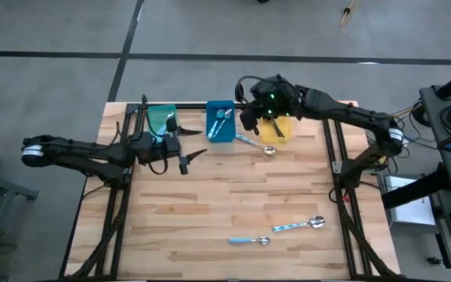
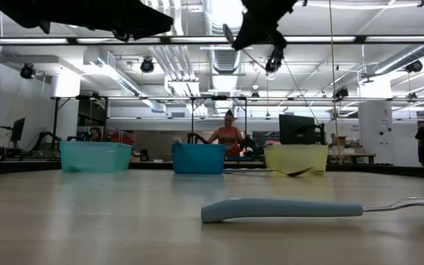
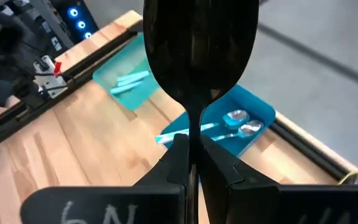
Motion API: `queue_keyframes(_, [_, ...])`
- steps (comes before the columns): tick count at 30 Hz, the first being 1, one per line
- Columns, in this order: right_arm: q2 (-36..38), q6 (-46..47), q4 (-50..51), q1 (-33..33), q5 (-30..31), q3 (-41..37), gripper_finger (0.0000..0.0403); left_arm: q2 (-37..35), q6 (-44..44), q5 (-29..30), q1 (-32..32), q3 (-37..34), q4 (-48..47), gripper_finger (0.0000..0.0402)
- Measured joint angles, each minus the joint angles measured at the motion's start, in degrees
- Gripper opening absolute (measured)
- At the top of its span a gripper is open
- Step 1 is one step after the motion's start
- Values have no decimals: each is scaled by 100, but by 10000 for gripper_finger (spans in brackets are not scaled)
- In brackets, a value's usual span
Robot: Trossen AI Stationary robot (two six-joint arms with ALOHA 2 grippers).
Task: Sort silverware by color (type)
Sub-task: Put the black spoon into the yellow bin
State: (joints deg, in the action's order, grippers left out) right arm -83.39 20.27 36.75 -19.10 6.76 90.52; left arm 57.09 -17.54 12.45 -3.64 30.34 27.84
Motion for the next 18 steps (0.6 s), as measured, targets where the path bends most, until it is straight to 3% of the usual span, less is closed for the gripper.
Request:
queue_keyframes(7, [-492, 240, 375, -839, -806, 5, 12, -220, -19, 467, 0, -186, -27, 267])
queue_keyframes(18, [-1170, 311, 1516, -1943, -1020, 6, 13, -344, -44, 752, 4, -231, -7, 267])
